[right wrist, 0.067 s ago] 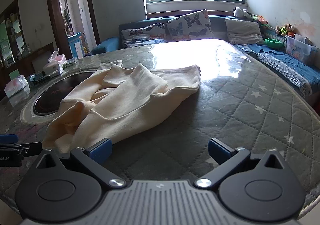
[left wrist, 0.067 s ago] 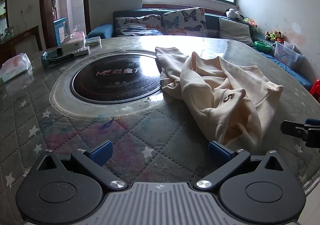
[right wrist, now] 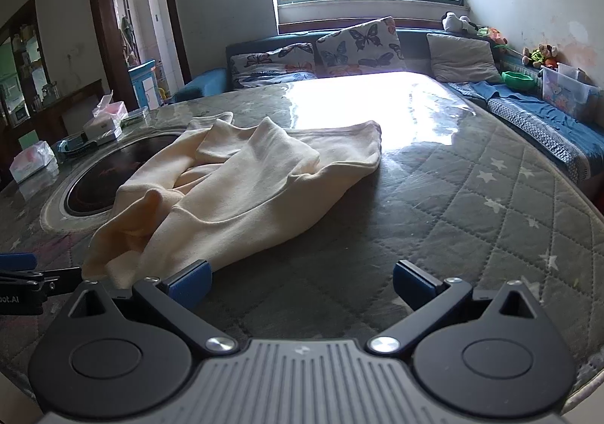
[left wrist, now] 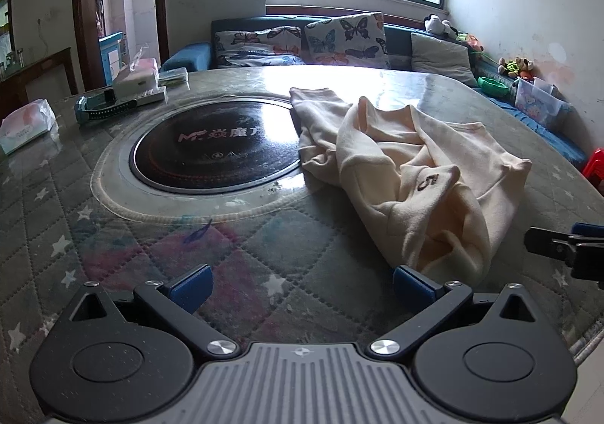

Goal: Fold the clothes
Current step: 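Approach the crumpled cream shirt with both grippers open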

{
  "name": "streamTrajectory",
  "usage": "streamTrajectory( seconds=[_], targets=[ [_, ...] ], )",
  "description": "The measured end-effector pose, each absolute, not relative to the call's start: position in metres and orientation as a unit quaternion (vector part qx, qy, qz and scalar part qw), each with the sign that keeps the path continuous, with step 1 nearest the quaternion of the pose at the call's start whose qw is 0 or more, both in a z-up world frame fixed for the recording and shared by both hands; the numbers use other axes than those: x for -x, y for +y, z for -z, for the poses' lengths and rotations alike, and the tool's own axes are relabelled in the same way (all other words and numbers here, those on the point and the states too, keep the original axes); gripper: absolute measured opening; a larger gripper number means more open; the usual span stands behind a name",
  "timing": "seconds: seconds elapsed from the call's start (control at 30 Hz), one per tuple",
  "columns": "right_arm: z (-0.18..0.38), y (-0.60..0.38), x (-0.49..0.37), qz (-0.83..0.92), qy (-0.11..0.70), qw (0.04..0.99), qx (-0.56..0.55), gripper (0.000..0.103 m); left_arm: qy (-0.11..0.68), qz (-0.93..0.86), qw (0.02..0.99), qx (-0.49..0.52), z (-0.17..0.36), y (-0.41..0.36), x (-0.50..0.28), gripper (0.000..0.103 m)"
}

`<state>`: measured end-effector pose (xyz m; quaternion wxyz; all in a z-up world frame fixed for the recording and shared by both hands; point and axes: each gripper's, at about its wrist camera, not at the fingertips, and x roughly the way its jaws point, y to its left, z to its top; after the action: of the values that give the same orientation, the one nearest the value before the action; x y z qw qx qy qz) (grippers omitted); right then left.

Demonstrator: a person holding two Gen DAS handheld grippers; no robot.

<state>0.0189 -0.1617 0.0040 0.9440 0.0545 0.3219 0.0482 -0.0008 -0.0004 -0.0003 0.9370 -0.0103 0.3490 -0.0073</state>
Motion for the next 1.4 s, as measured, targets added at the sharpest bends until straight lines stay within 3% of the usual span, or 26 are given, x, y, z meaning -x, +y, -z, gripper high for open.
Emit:
streamTrajectory(
  seconds=[1.4],
  targets=[
    [-0.007, -0.141, -0.004, -0.061, 0.347, 0.936, -0.01, 0.103, 0.384, 0.004, 0.923, -0.01, 0.005, -0.019, 0.015, 0.103]
  ],
)
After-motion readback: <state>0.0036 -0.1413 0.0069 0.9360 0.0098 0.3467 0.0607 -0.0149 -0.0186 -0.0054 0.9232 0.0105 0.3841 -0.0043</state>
